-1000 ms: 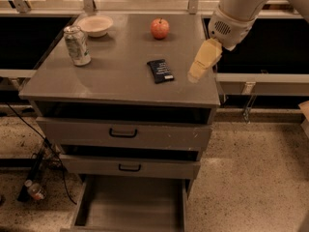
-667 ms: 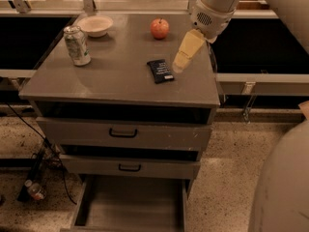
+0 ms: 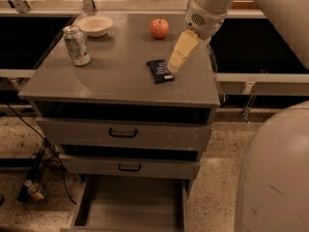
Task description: Place rxbar blueberry into bottom drawer
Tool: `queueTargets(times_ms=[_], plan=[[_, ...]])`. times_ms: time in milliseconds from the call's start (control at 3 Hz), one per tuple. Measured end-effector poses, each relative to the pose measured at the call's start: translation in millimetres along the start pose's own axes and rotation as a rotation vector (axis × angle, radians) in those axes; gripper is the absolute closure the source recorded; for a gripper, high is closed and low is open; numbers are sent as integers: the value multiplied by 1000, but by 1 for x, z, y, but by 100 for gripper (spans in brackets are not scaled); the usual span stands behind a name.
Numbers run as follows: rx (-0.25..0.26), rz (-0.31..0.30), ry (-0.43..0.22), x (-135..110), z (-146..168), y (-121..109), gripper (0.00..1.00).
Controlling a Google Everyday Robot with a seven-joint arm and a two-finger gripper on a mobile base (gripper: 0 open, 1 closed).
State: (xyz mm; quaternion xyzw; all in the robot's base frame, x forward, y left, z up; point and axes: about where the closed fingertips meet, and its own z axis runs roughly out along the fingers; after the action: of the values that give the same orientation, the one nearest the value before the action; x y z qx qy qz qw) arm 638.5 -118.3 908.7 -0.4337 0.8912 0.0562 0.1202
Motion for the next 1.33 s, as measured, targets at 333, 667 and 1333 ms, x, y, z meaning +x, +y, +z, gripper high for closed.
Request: queueTargets(times_ms=[333, 667, 1333], plan=[[-66, -38, 11, -40, 42, -7, 0], [-66, -38, 11, -40, 42, -7, 0], [-99, -2, 90, -47, 75, 2, 0]])
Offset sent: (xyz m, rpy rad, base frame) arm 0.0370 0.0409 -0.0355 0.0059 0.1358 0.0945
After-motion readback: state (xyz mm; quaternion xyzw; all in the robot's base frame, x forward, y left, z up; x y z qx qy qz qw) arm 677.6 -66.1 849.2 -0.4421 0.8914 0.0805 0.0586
